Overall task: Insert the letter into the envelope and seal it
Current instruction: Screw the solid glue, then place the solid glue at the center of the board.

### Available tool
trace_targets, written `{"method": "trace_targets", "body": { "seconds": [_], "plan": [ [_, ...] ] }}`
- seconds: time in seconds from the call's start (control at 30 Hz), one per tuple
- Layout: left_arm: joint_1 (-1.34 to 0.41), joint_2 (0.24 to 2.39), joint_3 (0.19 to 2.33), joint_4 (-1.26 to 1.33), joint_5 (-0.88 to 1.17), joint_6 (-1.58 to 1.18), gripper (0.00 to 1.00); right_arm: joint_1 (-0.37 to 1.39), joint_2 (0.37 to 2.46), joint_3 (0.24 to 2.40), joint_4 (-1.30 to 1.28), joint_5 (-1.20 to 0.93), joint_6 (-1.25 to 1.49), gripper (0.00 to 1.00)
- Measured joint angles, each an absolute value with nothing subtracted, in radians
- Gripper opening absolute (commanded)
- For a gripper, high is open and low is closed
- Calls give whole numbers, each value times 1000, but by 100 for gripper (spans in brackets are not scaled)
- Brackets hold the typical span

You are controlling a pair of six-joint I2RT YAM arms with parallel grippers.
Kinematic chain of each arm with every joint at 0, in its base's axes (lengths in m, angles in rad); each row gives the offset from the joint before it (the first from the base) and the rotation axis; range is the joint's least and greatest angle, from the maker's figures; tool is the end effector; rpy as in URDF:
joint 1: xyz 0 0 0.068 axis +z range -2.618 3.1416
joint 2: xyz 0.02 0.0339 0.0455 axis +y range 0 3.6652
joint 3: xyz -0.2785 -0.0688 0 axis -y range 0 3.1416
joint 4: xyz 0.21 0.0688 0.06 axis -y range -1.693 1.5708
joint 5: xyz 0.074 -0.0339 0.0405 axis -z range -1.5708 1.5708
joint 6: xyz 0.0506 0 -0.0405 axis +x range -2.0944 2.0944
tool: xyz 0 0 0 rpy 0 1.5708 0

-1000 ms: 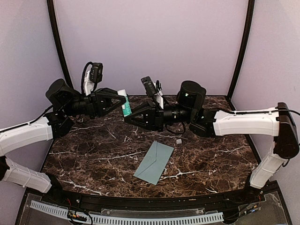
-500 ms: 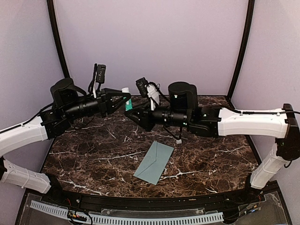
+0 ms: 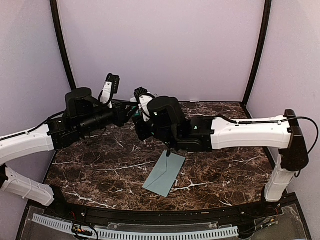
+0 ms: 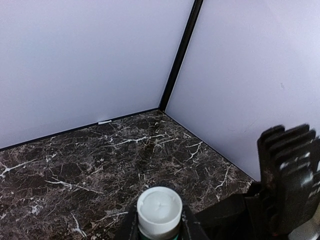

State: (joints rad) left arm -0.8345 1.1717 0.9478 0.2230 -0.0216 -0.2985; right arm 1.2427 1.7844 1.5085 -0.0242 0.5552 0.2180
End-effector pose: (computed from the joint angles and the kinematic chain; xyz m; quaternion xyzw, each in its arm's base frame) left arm 0.1717 -0.1878 0.3819 0.1800 0.6842 -0.3729 0.6004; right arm 0.1571 0.3788 0.3516 -0.2377 0.7544 0.2164 0.5723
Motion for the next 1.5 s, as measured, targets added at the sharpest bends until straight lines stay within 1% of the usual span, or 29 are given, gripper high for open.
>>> {"method": "trace_targets", "body": {
  "seconds": [0.1,0.17,0.33,0.43,0.53,0.7,0.77,0.93,1.07,1.23,1.5],
  "plan": [
    [-833,1172,948,186,-31,-300,0,1241,1757,1485,19,558,205,61],
    [-816,1170,948,176,-14,-302,0,1233,1699,1415,69,530,197,66],
    [-731,1150,932,169,65,-321,0,1171,1507,1253,112,433,246,67],
    [-686,1110,865,194,94,-314,0,1088,1413,1174,112,381,296,68],
    [-681,1085,784,223,134,-298,0,1006,1372,1108,96,299,340,66],
    [-681,1086,678,279,208,-271,0,895,1429,1093,-47,133,350,62],
    [-681,1086,645,313,230,-257,0,864,1468,1093,-112,96,338,61],
    [-681,1092,498,486,258,-220,0,782,1595,1103,-275,19,318,60],
    [-681,1145,429,575,249,-189,0,752,1676,1132,-367,20,322,61],
    [-685,1218,384,708,217,-156,0,750,1736,1151,-403,39,339,60],
    [-706,1385,375,889,167,-117,0,748,1785,1160,-427,115,378,59]
  ]
}}
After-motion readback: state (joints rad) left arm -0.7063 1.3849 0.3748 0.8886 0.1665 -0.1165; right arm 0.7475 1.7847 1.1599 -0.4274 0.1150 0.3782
